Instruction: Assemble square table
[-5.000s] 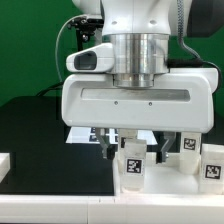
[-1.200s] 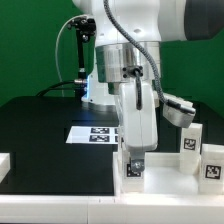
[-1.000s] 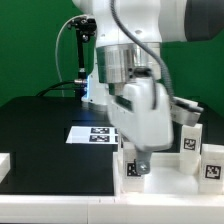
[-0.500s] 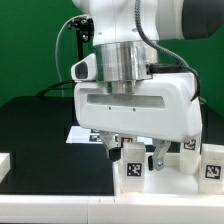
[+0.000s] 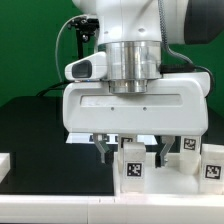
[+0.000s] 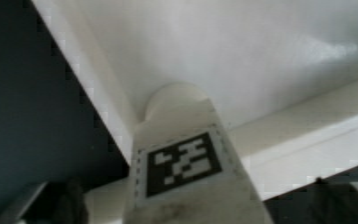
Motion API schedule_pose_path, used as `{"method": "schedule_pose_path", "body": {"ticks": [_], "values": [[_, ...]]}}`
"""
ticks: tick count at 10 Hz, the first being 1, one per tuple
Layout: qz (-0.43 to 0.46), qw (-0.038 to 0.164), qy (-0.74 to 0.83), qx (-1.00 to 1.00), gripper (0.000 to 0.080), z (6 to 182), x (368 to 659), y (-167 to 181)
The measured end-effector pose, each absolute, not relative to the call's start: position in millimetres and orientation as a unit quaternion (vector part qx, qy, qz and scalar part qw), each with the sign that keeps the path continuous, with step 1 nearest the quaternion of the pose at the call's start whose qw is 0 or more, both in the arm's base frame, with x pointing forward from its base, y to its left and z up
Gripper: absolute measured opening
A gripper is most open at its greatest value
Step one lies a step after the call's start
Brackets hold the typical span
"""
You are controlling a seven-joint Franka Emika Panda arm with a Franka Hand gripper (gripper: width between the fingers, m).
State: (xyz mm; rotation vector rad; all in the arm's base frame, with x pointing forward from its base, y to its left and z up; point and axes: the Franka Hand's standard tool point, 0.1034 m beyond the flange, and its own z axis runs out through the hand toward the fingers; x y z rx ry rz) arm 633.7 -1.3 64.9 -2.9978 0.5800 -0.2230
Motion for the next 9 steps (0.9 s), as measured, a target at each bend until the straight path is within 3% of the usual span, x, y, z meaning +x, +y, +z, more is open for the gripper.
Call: {"method": "schedule_pose_path", "body": {"ticks": [1,2,3,6,9], "values": [[-0.072,0.041,0.208,-0.975,0.0560,64.7,633.6,-1.3],[-0.070,0.044,0.241,-0.967,0.0348,64.5,633.5,-1.1],[-0.068,0.047,0.280,-0.956,0.0282,64.4,633.4,-1.3],[-0.058,0.044,0.470,-0.880,0.0282,64.0,634.3,-0.6],[-0.019,0.067,0.722,-0.688,0.0282,62.8,636.2,5.4]]}}
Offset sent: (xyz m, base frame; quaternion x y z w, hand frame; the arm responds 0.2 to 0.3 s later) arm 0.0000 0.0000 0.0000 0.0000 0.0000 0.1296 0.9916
